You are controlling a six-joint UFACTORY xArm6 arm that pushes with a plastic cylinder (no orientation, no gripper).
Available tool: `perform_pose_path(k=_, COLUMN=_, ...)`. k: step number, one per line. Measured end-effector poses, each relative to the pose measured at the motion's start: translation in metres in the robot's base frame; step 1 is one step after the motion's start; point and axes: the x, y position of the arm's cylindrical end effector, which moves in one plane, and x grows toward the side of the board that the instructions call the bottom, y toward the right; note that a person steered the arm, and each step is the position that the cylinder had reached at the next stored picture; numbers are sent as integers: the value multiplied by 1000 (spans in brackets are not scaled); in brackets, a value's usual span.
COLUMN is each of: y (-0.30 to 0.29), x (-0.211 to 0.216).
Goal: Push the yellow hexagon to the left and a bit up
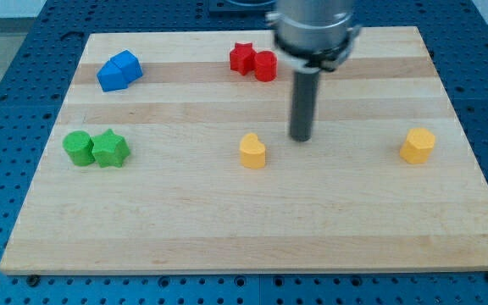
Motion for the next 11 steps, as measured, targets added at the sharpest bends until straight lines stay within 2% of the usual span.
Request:
perform_pose_path(k=2, y=128, x=-76)
perform_pose_path(k=3, y=183, x=-97)
perform_pose_path(k=4, y=218, x=-39)
perform_pose_path(k=5, y=219, x=31)
perform_pose_path(k=6, y=219, x=52)
perform_pose_path(k=7, y=215, x=52)
perform_pose_path(k=11, y=111, x=50)
